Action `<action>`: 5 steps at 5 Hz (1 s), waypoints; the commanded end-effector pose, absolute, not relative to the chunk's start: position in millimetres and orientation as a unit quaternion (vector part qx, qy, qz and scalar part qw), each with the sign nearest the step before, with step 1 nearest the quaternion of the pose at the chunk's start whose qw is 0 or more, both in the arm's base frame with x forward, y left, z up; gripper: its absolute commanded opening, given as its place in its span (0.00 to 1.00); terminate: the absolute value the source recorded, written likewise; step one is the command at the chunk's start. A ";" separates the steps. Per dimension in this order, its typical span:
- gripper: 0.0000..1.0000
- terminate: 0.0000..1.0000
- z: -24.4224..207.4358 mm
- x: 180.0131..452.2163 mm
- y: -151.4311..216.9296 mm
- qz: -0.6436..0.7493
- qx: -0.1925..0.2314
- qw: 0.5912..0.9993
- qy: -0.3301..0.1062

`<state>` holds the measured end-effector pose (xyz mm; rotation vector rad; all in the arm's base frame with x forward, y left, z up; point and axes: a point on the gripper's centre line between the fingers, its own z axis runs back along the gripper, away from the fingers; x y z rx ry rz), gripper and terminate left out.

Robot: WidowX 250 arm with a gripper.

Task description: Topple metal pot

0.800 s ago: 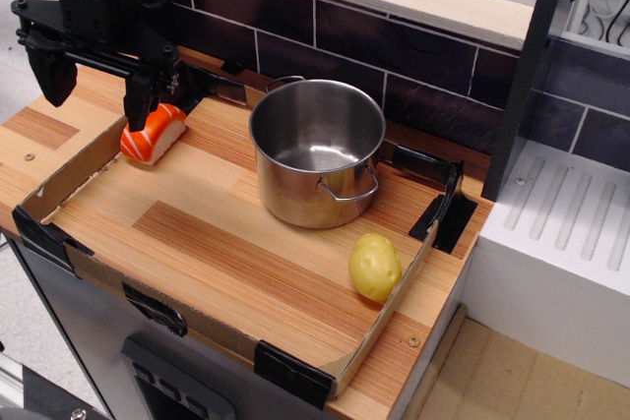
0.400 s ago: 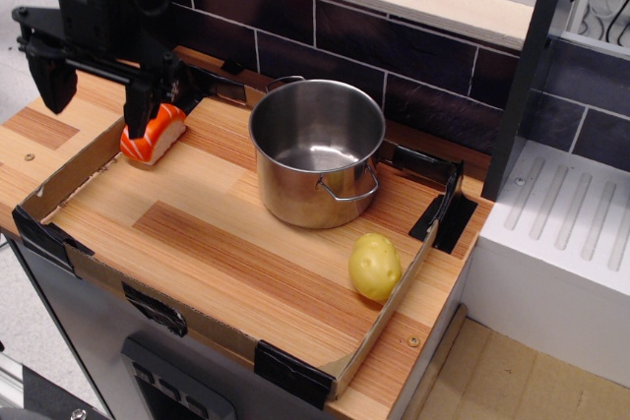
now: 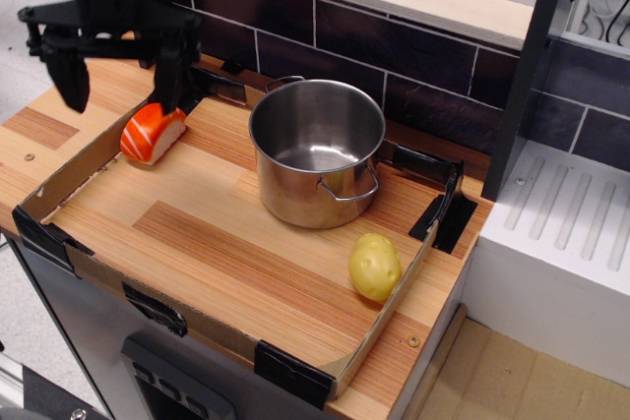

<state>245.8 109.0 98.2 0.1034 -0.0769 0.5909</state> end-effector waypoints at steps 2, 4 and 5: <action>1.00 0.00 131.2 295.3 54.6 0.452 -0.105 0.874 -0.144; 1.00 0.00 101.4 301.6 13.3 0.446 -0.181 0.857 -0.183; 1.00 0.00 94.0 306.9 2.9 0.453 -0.174 0.857 -0.174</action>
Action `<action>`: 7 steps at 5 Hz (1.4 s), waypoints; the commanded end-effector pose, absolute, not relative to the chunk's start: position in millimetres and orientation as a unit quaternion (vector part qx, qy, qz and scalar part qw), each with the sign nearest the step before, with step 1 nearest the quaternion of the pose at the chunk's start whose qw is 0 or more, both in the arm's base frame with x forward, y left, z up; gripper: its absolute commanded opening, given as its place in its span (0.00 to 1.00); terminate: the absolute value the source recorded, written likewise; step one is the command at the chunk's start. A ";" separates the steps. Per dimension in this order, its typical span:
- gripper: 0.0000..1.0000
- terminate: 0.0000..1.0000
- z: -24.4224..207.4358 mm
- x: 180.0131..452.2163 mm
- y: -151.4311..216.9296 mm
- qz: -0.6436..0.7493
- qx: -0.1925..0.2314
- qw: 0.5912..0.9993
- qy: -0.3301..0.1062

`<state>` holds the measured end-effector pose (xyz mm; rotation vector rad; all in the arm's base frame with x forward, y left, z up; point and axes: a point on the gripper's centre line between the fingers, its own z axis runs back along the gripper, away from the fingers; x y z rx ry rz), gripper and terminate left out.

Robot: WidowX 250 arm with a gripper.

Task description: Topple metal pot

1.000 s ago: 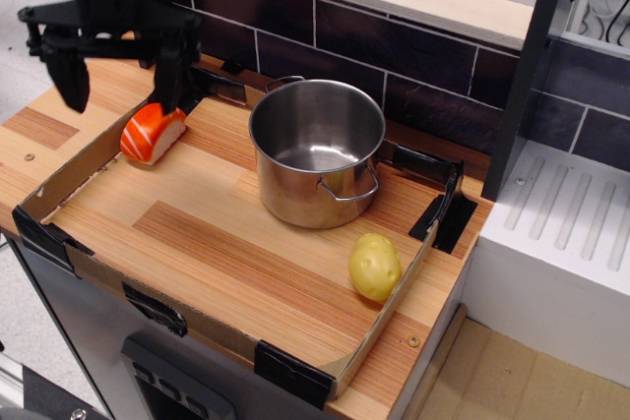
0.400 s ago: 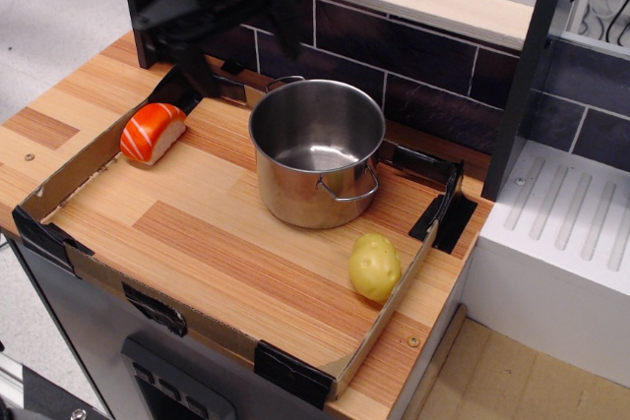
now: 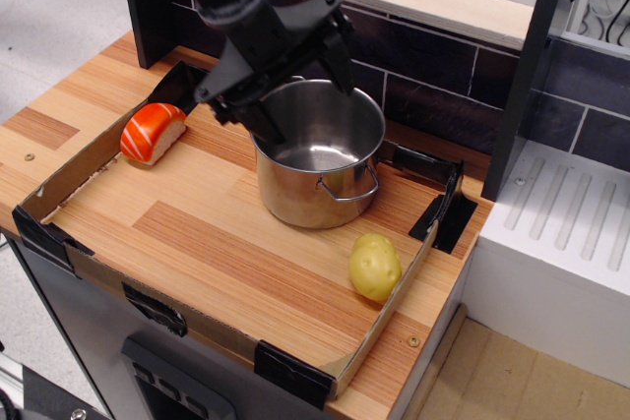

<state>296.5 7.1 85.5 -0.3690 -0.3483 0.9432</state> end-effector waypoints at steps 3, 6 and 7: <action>1.00 0.00 89.3 340.4 -16.0 0.499 -0.133 0.843 -0.154; 0.00 0.00 61.4 347.8 -14.7 0.488 -0.090 0.855 -0.152; 0.00 0.00 57.4 348.1 -10.2 0.491 -0.084 0.852 -0.162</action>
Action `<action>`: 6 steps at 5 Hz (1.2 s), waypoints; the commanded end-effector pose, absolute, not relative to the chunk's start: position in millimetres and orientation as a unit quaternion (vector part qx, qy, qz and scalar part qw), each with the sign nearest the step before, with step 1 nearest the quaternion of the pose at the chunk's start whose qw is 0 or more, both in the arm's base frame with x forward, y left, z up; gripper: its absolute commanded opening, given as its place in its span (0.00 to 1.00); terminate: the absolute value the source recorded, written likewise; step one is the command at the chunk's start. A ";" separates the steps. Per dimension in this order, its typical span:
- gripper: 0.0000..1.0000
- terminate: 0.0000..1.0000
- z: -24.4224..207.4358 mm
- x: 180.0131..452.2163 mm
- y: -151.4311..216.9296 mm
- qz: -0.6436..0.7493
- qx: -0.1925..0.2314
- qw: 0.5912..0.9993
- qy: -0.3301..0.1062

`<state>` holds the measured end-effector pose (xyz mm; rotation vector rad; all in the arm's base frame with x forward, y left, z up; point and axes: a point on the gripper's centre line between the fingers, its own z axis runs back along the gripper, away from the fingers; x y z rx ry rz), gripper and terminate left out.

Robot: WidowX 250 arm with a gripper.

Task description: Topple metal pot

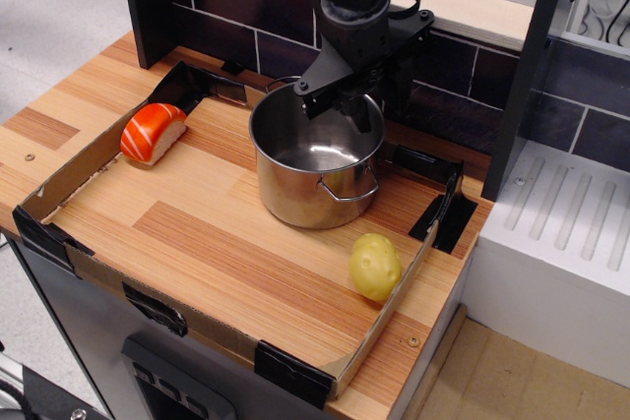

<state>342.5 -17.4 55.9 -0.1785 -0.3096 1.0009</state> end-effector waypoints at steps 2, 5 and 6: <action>0.00 0.00 55.4 344.8 -1.1 0.488 -0.083 0.850 -0.179; 0.00 0.00 98.9 321.4 33.7 0.487 -0.156 0.835 -0.204; 0.00 0.00 115.3 311.5 42.8 0.485 -0.202 0.822 -0.218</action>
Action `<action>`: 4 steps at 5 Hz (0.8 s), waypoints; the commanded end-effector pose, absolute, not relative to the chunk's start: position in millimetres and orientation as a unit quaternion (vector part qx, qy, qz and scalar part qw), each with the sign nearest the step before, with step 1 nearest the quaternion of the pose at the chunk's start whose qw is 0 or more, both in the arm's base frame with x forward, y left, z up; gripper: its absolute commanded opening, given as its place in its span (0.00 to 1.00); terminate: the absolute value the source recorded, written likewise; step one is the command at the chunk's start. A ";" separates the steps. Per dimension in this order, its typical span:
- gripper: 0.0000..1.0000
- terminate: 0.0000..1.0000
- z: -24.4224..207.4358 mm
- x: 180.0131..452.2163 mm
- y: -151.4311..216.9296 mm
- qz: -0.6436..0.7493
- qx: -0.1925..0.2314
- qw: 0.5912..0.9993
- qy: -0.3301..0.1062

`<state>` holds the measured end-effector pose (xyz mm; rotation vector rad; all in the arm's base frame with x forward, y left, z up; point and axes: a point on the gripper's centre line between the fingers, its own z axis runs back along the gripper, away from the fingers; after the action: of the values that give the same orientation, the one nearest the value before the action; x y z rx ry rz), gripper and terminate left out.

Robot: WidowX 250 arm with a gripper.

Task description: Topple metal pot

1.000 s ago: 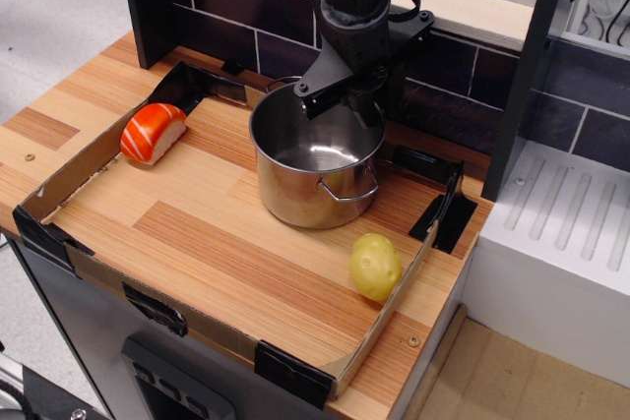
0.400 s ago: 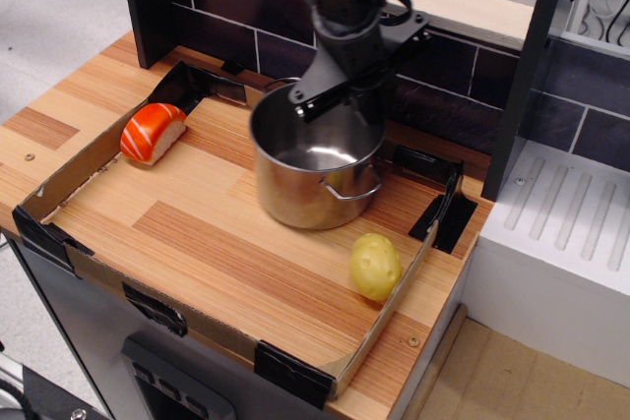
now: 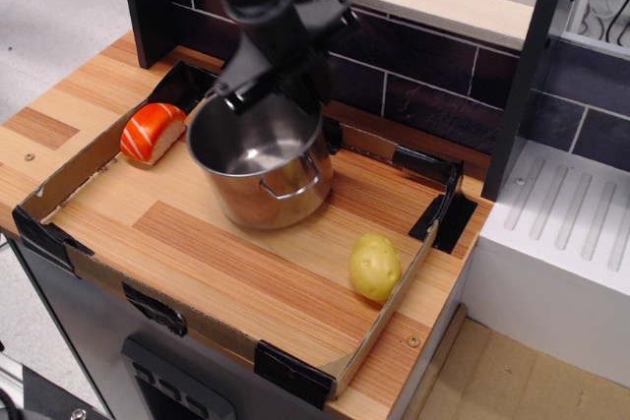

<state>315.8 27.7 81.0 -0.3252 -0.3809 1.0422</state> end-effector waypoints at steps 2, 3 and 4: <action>0.00 0.00 124.6 292.8 50.4 0.508 -0.356 0.731 -0.284; 0.00 0.00 113.3 285.4 50.6 0.511 -0.392 0.701 -0.306; 0.00 0.00 103.0 278.8 52.9 0.520 -0.357 0.719 -0.293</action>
<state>279.9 45.0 96.8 -0.7866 -0.6261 1.1636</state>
